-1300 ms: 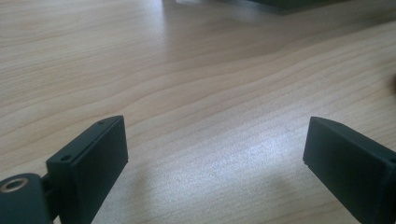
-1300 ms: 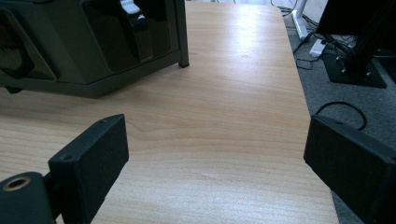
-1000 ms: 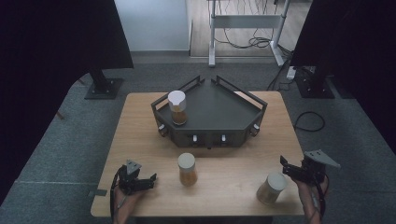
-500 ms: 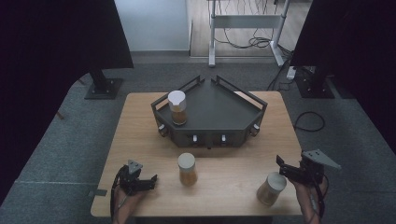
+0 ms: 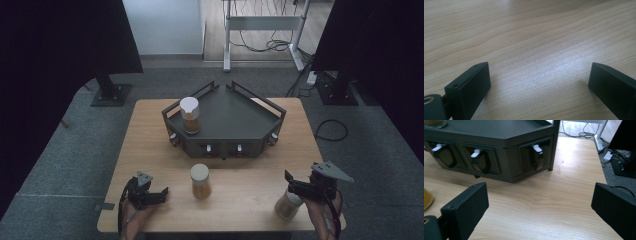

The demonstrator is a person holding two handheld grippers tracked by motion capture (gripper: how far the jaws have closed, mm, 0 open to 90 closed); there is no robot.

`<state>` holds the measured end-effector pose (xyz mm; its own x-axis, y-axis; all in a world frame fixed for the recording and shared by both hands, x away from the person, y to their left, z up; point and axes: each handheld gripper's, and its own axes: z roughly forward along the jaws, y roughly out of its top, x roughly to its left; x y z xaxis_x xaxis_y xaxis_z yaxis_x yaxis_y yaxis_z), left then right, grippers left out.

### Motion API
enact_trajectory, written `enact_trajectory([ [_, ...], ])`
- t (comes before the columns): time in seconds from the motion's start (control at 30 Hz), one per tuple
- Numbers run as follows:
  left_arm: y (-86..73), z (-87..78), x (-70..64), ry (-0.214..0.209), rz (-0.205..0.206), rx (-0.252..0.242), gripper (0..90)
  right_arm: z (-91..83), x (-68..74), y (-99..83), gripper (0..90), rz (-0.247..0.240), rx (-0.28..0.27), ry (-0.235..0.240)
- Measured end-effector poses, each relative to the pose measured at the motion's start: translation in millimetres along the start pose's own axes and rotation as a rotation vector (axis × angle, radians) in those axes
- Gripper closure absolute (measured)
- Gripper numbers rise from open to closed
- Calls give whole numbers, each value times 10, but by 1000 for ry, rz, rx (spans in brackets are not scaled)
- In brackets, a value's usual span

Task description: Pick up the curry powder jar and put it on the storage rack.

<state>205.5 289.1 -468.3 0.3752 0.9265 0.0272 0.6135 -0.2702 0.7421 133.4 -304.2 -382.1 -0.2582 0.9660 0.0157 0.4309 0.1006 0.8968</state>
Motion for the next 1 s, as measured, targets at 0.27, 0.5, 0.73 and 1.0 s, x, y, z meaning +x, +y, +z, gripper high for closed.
enact_trajectory([
  [0.27, -7, -6, 8, -11, 10, 0, 38, -21, 157, 46, 0, -5, -5, 29],
  [0.5, -5, -6, 14, -15, 13, 1, 34, -18, 340, 44, 0, -30, -31, 25],
  [0.73, -5, -6, 24, -19, 17, 1, 31, 21, 421, 31, 1, -34, -57, 38],
  [1.0, -5, -6, 26, -20, 17, 1, 31, 74, 478, 27, 14, -11, -67, 76],
])
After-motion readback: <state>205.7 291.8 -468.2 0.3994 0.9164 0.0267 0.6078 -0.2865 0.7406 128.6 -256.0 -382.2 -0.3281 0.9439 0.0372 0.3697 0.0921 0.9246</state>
